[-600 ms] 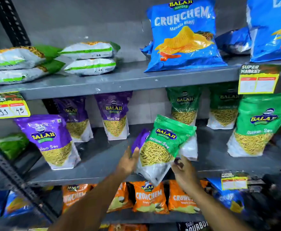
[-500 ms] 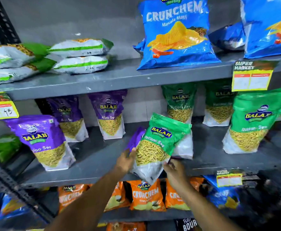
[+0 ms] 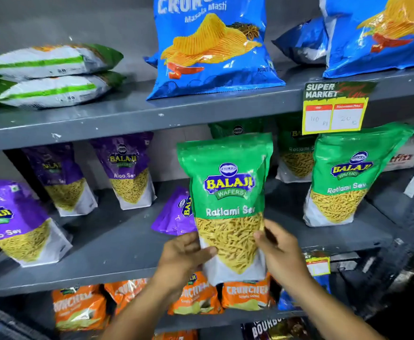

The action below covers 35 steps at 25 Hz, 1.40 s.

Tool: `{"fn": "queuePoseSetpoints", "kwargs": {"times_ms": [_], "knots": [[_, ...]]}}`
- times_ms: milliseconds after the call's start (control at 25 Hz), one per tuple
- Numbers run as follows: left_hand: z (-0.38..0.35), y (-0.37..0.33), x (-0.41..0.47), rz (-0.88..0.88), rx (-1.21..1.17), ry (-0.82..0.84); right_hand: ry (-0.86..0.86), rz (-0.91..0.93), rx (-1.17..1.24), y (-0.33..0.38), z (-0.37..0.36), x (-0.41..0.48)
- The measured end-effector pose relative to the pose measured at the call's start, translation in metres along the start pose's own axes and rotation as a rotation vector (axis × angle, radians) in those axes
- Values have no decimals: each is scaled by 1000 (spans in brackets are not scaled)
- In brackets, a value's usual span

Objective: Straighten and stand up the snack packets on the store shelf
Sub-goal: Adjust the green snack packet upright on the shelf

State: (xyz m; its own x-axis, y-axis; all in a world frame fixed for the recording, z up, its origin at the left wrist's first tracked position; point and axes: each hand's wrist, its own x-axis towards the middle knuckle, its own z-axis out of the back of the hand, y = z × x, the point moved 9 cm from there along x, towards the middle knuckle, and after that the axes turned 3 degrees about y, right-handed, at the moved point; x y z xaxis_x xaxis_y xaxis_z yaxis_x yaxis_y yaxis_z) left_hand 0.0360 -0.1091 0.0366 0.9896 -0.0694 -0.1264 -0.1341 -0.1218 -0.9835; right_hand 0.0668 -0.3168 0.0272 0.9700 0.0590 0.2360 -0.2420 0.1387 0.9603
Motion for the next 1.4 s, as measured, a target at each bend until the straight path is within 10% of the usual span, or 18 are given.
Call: {"fn": "queuePoseSetpoints", "kwargs": {"times_ms": [640,1200,1400], "knots": [[-136,75,85,-235,21,-229,-84,-135,266,-78,100,85],[-144,72,85,-275,299,-189,-172,-44,5,-90,108,86],[-119,74,56,-178,68,-145,-360,91,-185,-52,107,16]]}}
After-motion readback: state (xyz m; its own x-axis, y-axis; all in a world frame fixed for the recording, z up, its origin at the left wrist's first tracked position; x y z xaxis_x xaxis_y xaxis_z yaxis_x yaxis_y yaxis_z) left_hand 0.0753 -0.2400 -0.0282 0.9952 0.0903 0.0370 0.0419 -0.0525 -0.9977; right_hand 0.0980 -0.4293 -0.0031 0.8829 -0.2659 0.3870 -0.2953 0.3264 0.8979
